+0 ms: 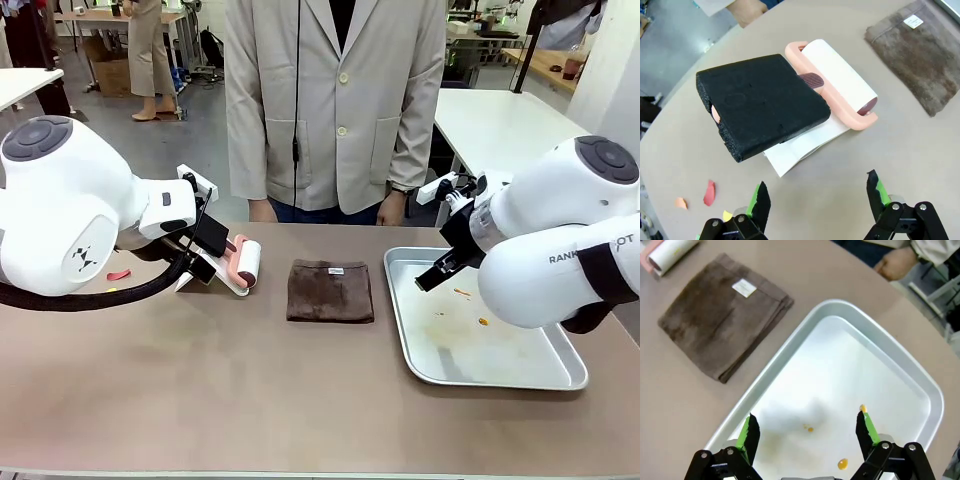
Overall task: Clean the surface of the table.
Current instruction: Hold the Lint Roller with your left hand and the towel with your right hand.
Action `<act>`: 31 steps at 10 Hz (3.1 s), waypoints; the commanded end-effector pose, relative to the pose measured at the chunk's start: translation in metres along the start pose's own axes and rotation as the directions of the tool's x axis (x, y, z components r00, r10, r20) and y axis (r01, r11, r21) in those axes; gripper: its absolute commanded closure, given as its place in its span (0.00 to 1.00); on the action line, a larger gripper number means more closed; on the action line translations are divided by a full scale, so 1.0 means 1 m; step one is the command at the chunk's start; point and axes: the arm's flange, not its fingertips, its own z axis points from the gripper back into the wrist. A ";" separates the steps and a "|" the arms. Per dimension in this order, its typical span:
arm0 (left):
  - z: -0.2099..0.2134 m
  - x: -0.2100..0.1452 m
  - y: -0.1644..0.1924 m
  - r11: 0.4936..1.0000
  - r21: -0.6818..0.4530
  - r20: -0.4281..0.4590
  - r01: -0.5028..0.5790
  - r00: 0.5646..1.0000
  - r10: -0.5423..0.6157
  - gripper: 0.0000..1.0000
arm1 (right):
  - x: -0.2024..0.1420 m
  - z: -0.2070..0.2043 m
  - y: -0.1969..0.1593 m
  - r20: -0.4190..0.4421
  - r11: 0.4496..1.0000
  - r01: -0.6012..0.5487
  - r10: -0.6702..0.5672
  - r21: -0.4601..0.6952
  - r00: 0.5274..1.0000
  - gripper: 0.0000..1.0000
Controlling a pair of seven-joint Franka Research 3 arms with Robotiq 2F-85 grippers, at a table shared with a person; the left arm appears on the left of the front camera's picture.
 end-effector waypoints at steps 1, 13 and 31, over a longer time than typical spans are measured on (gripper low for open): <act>0.000 0.000 0.000 1.000 0.000 0.000 0.001 1.000 -0.001 0.00 | 0.000 0.000 0.000 0.001 1.000 0.001 -0.001 0.000 1.000 0.00; 0.113 0.120 0.020 0.976 0.138 -0.168 -0.168 0.967 0.190 0.00 | -0.036 0.138 -0.033 -0.185 0.893 0.417 -0.387 0.168 0.904 0.00; 0.135 0.111 0.042 0.974 -0.079 -0.200 -0.211 0.961 0.192 0.00 | -0.073 0.176 -0.107 -0.142 0.716 0.622 -0.613 0.317 0.777 0.00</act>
